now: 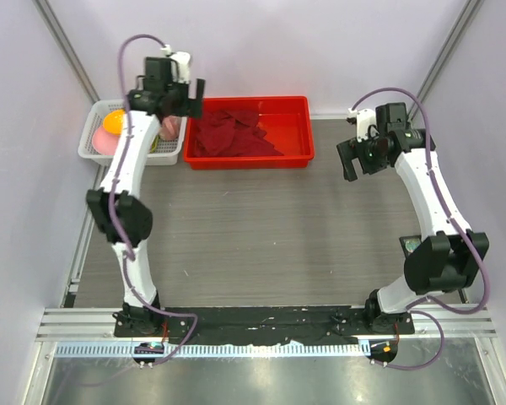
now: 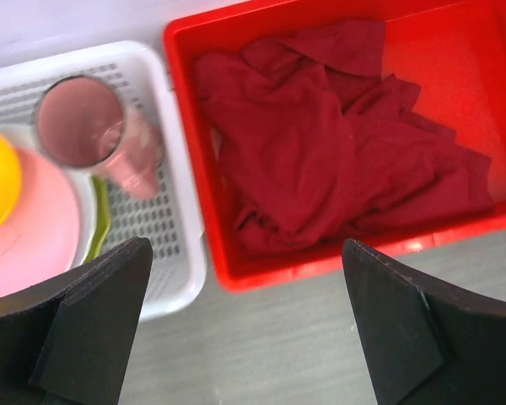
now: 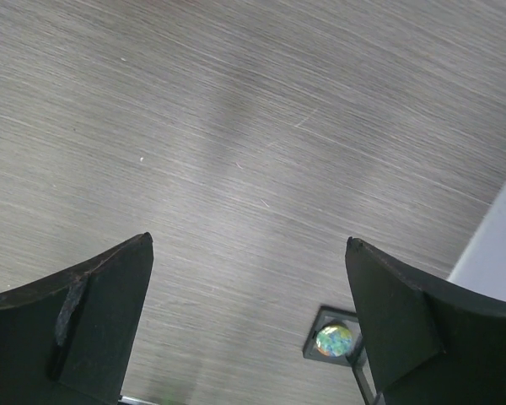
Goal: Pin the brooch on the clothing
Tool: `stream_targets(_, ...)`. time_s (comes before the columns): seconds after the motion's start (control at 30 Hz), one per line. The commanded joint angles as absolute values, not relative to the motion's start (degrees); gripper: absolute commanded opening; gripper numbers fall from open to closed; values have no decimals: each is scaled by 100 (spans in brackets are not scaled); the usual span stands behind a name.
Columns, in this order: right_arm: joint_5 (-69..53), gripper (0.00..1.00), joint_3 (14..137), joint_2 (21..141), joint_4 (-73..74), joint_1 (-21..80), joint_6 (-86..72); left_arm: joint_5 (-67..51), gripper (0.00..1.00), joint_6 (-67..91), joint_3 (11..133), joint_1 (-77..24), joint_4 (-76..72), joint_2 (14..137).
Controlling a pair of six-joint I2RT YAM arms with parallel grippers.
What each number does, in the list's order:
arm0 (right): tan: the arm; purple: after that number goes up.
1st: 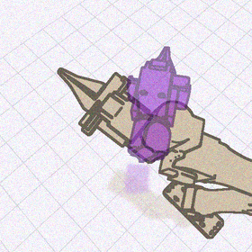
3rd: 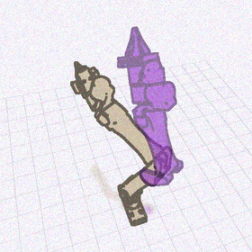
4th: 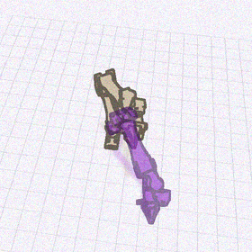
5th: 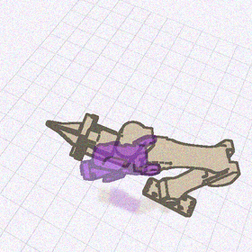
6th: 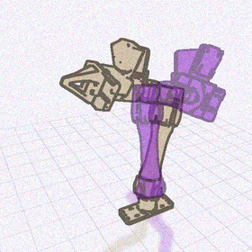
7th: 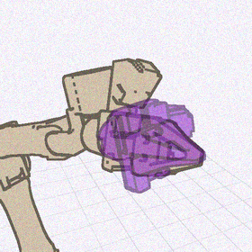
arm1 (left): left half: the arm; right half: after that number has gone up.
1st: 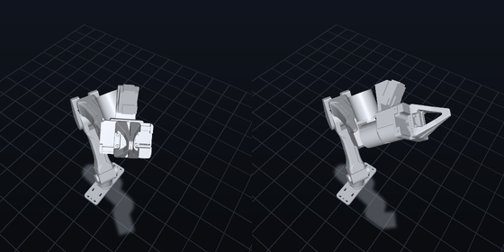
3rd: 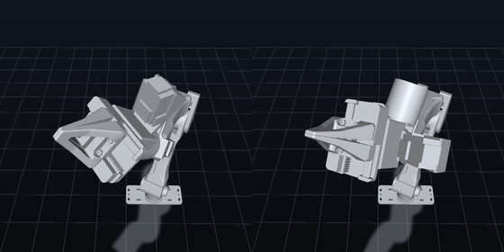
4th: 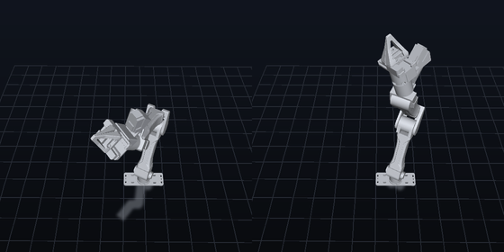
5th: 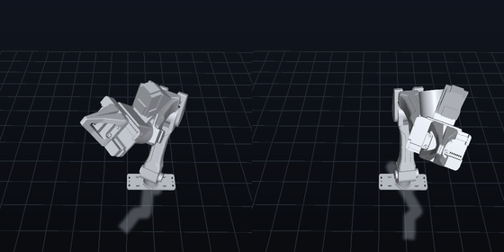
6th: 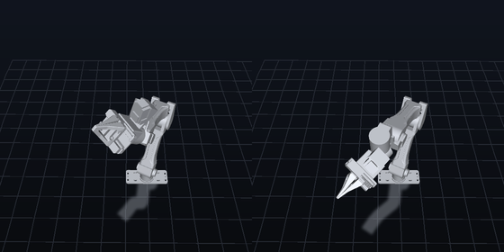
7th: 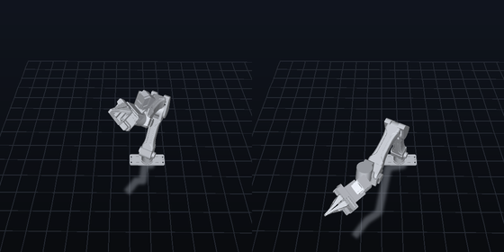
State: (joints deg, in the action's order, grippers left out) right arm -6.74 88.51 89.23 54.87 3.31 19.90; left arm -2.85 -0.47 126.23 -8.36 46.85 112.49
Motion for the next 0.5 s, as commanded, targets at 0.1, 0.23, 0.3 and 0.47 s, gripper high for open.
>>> stream_targets(0.1,-220,100,8658,8157,5581,360,2092,676,100,-149,13561,-1494,3947,12971)
stream_targets(0.23,-167,100,8456,8051,5590,352,2127,782,100,-334,13544,-1643,3806,13621)
stream_targets(0.3,-158,100,8438,8042,5599,343,2127,782,100,-360,13500,-1670,3753,13789)
stream_targets(0.47,-184,100,8560,8156,5607,325,2145,485,90,-360,13509,-1670,3832,14115)
